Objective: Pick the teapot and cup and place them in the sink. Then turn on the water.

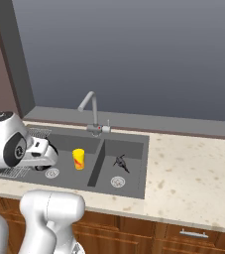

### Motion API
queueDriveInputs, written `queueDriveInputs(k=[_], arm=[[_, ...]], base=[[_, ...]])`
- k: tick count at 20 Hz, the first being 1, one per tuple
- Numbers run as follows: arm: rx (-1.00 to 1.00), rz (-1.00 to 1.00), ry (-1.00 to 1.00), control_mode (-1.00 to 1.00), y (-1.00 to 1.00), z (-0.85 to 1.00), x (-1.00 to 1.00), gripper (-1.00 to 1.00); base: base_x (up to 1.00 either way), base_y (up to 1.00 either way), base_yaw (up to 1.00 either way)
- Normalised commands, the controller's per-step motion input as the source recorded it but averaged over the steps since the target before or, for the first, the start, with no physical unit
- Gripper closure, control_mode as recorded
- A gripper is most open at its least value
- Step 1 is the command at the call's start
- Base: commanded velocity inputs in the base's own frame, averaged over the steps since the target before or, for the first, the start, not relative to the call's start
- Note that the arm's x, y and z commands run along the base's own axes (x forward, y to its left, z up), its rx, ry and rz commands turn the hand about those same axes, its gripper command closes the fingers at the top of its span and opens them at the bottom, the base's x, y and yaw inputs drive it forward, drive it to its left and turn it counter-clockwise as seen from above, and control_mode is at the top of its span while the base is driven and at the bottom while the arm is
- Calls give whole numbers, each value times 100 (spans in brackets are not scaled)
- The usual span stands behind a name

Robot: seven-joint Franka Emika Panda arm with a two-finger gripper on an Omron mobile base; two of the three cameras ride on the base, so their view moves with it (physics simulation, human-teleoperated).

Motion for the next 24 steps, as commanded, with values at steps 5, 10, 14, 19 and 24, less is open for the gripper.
queueDriveInputs(k=[5,10,14,19,24], arm=[[0,0,0,-100,8,-16,15,100],[0,0,0,-100,0,-30,18,100],[4,0,0,-100,0,-31,35,100],[3,0,0,-100,0,-25,44,100],[0,0,-1,-100,0,-13,44,100]], base=[[0,0,0],[0,0,0],[0,0,0],[0,0,0],[0,0,0]])
